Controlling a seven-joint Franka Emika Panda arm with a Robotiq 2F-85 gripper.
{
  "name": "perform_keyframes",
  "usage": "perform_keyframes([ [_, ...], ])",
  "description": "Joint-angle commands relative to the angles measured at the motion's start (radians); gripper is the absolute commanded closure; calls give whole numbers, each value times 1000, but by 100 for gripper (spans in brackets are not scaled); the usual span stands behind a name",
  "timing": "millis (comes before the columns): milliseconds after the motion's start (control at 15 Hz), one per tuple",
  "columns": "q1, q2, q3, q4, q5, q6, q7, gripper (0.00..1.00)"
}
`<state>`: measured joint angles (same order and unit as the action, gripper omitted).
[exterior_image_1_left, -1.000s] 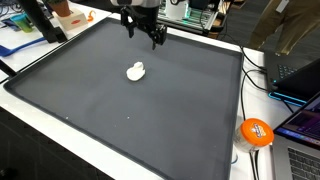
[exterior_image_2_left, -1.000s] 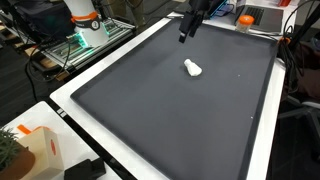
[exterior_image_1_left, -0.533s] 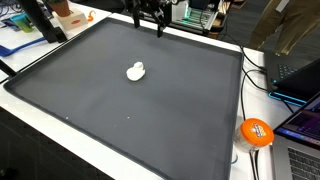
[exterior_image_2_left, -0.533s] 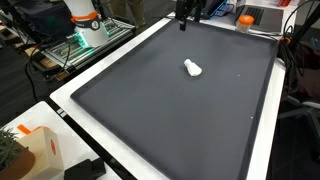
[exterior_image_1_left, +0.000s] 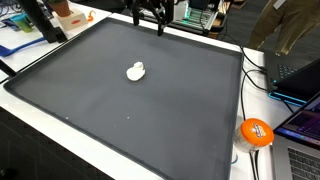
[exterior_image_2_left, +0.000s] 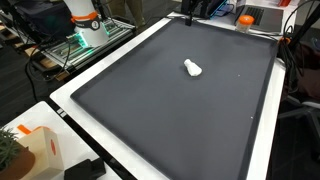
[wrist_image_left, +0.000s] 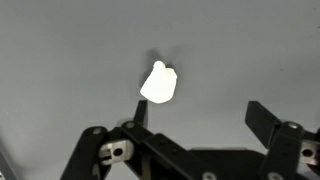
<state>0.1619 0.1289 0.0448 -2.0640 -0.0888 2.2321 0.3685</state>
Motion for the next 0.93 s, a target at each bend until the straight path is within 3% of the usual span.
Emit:
perform_keyframes([
  [0,-5,81,25,191,-9,-270,-86,0],
  [267,11,171,37,399,-73,-561,-151,0],
  [533,33,328,47,624,-88,-719,-181,0],
  [667,42,426,42,738,-72,-768,-178,0],
  [800,37,497,35,799,-44,-711,-168,0],
  [867,46,404,34,694,-62,-707,-166,0],
])
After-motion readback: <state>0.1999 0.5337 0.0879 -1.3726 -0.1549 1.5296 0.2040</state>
